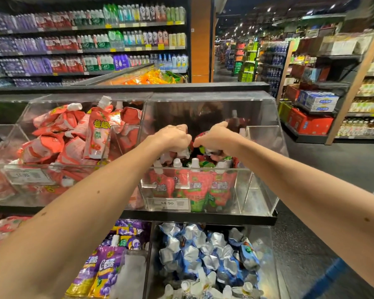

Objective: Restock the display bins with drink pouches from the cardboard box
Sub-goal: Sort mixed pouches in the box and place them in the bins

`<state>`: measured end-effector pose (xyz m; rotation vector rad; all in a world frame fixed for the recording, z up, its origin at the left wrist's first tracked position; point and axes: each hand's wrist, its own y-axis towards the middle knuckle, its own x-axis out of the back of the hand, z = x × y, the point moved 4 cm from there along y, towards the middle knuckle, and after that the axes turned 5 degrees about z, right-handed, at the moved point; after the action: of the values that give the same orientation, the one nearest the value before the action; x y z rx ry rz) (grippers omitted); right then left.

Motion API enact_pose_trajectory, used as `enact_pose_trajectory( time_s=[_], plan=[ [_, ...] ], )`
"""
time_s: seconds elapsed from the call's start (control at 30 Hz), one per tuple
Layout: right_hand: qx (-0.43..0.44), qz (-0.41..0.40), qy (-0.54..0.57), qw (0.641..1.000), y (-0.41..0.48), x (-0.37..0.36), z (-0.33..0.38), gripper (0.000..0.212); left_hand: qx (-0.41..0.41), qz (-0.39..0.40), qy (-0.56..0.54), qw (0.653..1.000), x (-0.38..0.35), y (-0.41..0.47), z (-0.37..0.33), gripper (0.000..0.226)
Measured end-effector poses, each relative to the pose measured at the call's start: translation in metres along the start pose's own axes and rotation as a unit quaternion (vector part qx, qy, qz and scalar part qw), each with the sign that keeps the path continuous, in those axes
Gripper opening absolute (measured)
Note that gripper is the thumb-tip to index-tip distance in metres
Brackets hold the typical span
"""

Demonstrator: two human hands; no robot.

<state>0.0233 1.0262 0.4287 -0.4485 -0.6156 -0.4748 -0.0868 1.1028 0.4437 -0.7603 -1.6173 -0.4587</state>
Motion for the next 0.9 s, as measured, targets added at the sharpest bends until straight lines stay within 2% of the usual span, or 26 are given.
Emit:
enact_pose_trajectory(
  time_s=[0.1,0.2,0.33,0.4,0.47,0.53,0.6,0.7,0.73,0.8,0.9],
  plan=[
    [-0.008,0.011,-0.054,0.998,-0.001,-0.006,-0.001,0.116,-0.005,-0.019,0.108,0.994,-0.006,0.004,-0.006,0.032],
    [0.006,0.011,-0.051,0.999,0.0,-0.008,-0.002,0.124,-0.02,0.014,0.147,0.989,-0.011,0.006,-0.004,0.039],
    [0.02,-0.009,-0.086,0.996,-0.003,-0.001,0.0,0.119,-0.01,0.15,-0.008,0.989,-0.006,-0.004,0.011,0.049],
    [0.024,-0.014,-0.084,0.996,-0.003,0.002,0.0,0.12,-0.024,0.18,0.006,0.983,-0.003,-0.006,0.014,0.052],
    [0.019,-0.007,-0.086,0.996,-0.007,0.003,-0.002,0.12,-0.006,0.157,0.095,0.983,-0.004,-0.004,0.017,0.067],
    [0.021,-0.005,-0.086,0.996,-0.009,0.002,-0.002,0.117,0.012,0.107,0.158,0.982,-0.008,0.001,0.017,0.073],
    [0.034,-0.01,-0.075,0.997,-0.012,0.001,-0.002,0.11,-0.013,0.05,0.173,0.984,-0.009,0.002,0.012,0.07],
    [0.051,-0.041,-0.106,0.992,-0.012,-0.001,0.001,0.092,-0.114,-0.062,0.135,0.982,-0.001,-0.005,-0.001,0.062],
    [0.051,-0.048,-0.119,0.99,-0.013,-0.002,0.002,0.083,-0.139,-0.063,0.086,0.985,0.001,-0.007,-0.004,0.058],
    [0.053,-0.027,-0.102,0.993,-0.014,-0.005,0.003,0.06,-0.147,-0.014,-0.023,0.989,-0.003,-0.011,-0.006,0.044],
    [0.07,0.041,-0.047,0.996,-0.019,-0.007,0.005,0.042,-0.126,0.01,-0.056,0.99,-0.007,-0.014,-0.007,0.042]
  ],
)
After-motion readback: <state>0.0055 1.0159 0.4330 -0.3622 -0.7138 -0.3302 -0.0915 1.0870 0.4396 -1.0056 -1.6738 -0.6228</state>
